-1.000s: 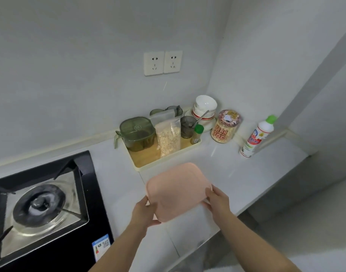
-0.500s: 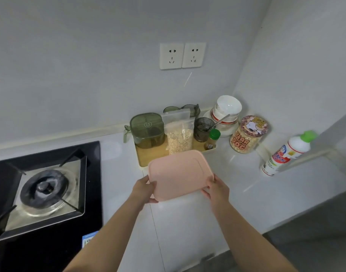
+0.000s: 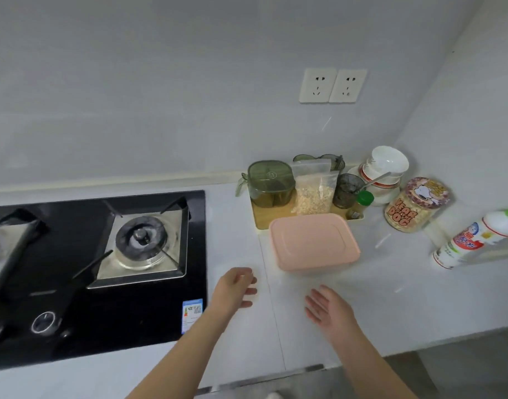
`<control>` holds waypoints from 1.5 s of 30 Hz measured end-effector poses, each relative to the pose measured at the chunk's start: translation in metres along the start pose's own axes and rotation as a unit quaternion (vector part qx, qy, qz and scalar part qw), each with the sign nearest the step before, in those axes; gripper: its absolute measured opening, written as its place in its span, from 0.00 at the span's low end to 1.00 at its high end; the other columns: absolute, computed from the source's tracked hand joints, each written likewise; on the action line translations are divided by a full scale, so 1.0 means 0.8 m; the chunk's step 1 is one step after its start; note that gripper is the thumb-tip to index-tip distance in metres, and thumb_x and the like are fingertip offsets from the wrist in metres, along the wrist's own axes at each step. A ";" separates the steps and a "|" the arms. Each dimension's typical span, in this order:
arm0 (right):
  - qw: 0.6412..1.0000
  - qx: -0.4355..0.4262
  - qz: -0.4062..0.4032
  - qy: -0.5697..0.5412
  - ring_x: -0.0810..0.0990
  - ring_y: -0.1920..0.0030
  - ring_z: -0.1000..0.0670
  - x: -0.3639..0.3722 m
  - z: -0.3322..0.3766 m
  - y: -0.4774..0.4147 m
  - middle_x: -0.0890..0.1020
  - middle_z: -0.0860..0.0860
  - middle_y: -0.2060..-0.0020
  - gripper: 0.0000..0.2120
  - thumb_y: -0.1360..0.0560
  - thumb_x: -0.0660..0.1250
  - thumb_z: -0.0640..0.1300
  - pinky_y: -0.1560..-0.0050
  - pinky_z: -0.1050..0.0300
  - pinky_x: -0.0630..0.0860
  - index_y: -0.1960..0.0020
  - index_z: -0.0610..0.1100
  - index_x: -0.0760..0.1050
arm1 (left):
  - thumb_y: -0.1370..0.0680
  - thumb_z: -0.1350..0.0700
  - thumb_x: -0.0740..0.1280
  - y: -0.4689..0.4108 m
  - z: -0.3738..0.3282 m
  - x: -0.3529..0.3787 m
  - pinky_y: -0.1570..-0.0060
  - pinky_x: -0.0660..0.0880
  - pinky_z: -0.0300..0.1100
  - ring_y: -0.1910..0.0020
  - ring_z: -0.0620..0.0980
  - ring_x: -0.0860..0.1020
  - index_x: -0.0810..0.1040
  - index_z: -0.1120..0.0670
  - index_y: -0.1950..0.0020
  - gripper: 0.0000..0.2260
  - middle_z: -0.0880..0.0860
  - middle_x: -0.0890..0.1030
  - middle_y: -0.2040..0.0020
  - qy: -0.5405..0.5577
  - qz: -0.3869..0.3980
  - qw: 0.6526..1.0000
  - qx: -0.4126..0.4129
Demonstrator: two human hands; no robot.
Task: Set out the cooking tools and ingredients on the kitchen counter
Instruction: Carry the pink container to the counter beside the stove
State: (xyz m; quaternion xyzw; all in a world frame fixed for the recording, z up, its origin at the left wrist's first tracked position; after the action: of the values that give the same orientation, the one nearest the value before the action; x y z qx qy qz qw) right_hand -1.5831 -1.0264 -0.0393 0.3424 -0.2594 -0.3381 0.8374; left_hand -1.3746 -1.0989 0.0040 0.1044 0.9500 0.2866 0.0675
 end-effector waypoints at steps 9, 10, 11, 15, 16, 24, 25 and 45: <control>0.951 -0.099 0.227 0.187 0.83 0.55 0.45 0.187 -0.122 0.194 0.84 0.43 0.54 0.07 0.21 0.61 0.38 0.55 0.53 0.78 0.47 0.41 0.77 | 0.19 0.60 0.62 0.180 0.043 -0.234 0.54 0.81 0.46 0.56 0.52 0.83 0.80 0.57 0.48 0.08 0.55 0.85 0.55 0.126 -0.136 0.976 0.119; 0.945 -0.103 0.245 0.190 0.83 0.55 0.45 0.208 -0.138 0.213 0.84 0.43 0.54 0.08 0.21 0.60 0.37 0.56 0.53 0.78 0.46 0.41 0.77 | 0.19 0.60 0.62 0.198 0.052 -0.258 0.54 0.80 0.46 0.56 0.52 0.83 0.80 0.57 0.48 0.08 0.55 0.85 0.55 0.130 -0.145 0.973 0.125; 0.938 -0.104 0.265 0.196 0.83 0.55 0.46 0.230 -0.159 0.234 0.84 0.43 0.54 0.08 0.21 0.60 0.37 0.56 0.54 0.79 0.46 0.41 0.77 | 0.19 0.60 0.61 0.217 0.062 -0.284 0.54 0.80 0.46 0.56 0.52 0.83 0.80 0.57 0.48 0.08 0.56 0.84 0.55 0.138 -0.158 0.969 0.131; 0.907 -0.095 0.339 0.229 0.84 0.55 0.47 0.315 -0.249 0.315 0.84 0.44 0.54 0.09 0.20 0.59 0.38 0.54 0.54 0.80 0.44 0.41 0.77 | 0.19 0.60 0.61 0.282 0.098 -0.387 0.55 0.80 0.46 0.58 0.51 0.82 0.80 0.58 0.49 0.08 0.56 0.84 0.56 0.172 -0.232 0.945 0.151; 0.895 -0.089 0.362 0.244 0.84 0.55 0.47 0.335 -0.273 0.337 0.84 0.44 0.54 0.10 0.20 0.58 0.38 0.53 0.53 0.80 0.44 0.41 0.77 | 0.19 0.61 0.61 0.299 0.109 -0.412 0.55 0.80 0.46 0.58 0.51 0.82 0.80 0.58 0.49 0.08 0.56 0.84 0.57 0.184 -0.251 0.938 0.151; 0.814 -0.098 0.462 0.338 0.83 0.55 0.48 0.425 -0.369 0.424 0.84 0.44 0.54 0.11 0.19 0.58 0.37 0.48 0.50 0.79 0.44 0.40 0.77 | 0.19 0.62 0.60 0.357 0.152 -0.538 0.55 0.79 0.46 0.59 0.52 0.82 0.80 0.59 0.49 0.08 0.55 0.83 0.58 0.244 -0.324 0.899 0.168; 0.808 -0.091 0.466 0.347 0.83 0.56 0.48 0.437 -0.382 0.427 0.84 0.44 0.55 0.11 0.19 0.57 0.37 0.48 0.50 0.79 0.44 0.40 0.77 | 0.19 0.62 0.60 0.359 0.160 -0.552 0.56 0.79 0.45 0.59 0.51 0.82 0.80 0.59 0.49 0.08 0.54 0.84 0.59 0.253 -0.332 0.894 0.165; 0.748 -0.022 0.540 0.385 0.82 0.55 0.48 0.833 -0.624 0.477 0.83 0.46 0.56 0.10 0.19 0.58 0.37 0.52 0.54 0.77 0.46 0.42 0.77 | 0.19 0.64 0.60 0.330 0.222 -0.987 0.58 0.77 0.44 0.61 0.50 0.81 0.79 0.58 0.50 0.08 0.55 0.83 0.58 0.308 -0.477 0.811 0.143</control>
State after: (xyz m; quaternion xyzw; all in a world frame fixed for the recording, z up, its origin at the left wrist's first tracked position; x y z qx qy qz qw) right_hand -0.6779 -1.1183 0.0670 0.2272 -0.0489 0.3258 0.9164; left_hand -0.5335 -0.9765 0.0585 -0.4470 0.8817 0.0968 -0.1158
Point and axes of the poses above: each hand's wrist, its own y-axis away from the middle knuckle, its own x-axis out of the palm, z = x × y, the point moved 3 cm from there along -y, towards the middle knuckle
